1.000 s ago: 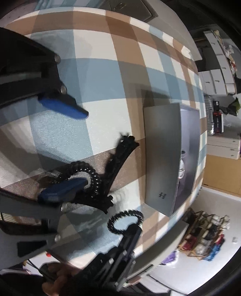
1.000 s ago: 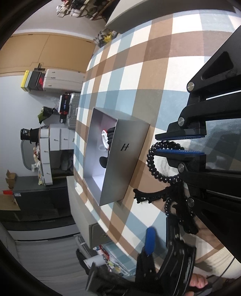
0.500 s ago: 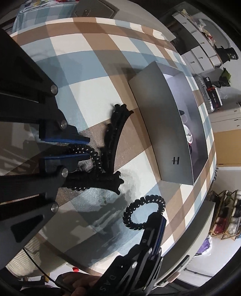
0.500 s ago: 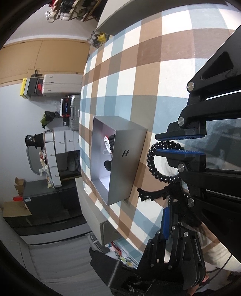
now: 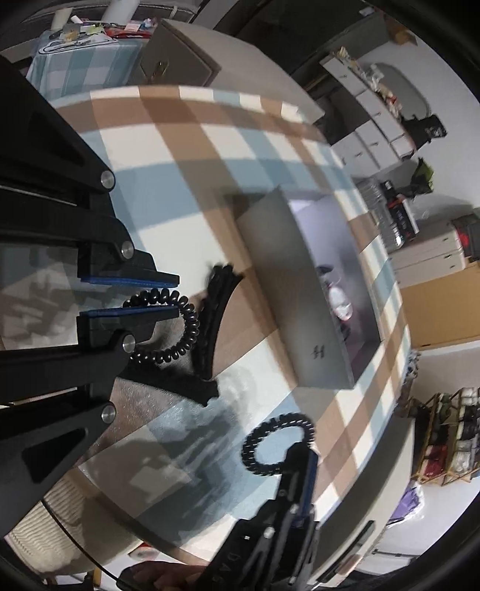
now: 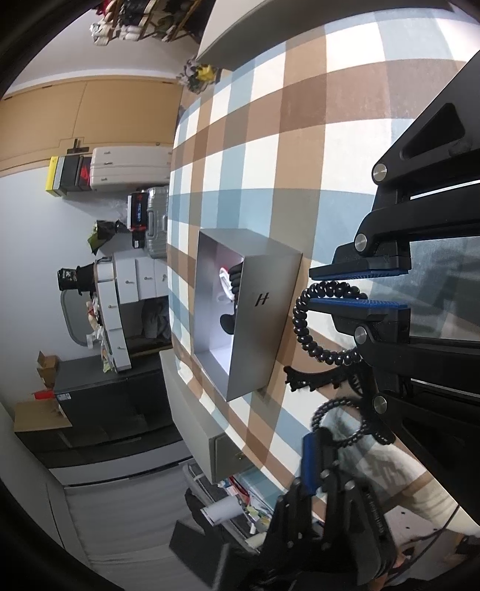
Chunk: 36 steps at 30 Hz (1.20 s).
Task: Organize jewelry
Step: 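Grasp a black spiral hair tie with the right tool while the left tool grasps another, then carry both spiral hair ties into the grey box and open both tools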
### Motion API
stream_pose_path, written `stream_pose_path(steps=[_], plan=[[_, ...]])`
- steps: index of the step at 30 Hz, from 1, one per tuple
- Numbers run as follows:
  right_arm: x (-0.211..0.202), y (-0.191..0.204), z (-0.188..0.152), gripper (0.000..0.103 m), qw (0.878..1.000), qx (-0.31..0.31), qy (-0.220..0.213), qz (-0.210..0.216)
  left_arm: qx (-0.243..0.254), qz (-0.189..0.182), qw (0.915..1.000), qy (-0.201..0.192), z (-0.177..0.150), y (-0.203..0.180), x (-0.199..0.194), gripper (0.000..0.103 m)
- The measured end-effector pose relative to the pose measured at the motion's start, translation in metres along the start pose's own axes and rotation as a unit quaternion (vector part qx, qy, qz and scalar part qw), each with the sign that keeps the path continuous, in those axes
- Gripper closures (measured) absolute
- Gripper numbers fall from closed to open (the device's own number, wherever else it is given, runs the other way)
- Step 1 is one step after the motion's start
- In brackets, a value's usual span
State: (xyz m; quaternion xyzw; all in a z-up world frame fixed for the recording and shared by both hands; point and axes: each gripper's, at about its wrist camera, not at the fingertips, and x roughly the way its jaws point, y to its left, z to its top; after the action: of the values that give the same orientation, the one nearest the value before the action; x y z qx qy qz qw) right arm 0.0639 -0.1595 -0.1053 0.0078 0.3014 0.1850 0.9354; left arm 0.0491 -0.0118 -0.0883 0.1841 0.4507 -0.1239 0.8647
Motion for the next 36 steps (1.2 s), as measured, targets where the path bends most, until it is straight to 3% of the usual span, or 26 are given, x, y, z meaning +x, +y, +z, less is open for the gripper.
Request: stream_pose_path(steps=[8, 15, 26, 36], plan=[[-0.002, 0.01, 0.008, 0.094, 1.0, -0.006, -0.008, 0.01, -0.038, -0.002, 0.9987, -0.035, 0.003, 0.02, -0.018, 0.098], [-0.003, 0.008, 0.024, 0.094, 0.999, 0.019, -0.014, 0.041, -0.092, -0.041, 0.9928, -0.065, 0.013, 0.037, -0.025, 0.098], [0.012, 0.007, 0.055, 0.094, 0.998, 0.022, -0.022, 0.056, -0.143, -0.081, 0.9818, -0.095, 0.034, 0.065, -0.013, 0.098], [0.036, 0.002, 0.086, 0.094, 0.998, 0.016, -0.029, 0.062, -0.159, -0.105, 0.9762, -0.103, 0.058, 0.08, 0.01, 0.098]])
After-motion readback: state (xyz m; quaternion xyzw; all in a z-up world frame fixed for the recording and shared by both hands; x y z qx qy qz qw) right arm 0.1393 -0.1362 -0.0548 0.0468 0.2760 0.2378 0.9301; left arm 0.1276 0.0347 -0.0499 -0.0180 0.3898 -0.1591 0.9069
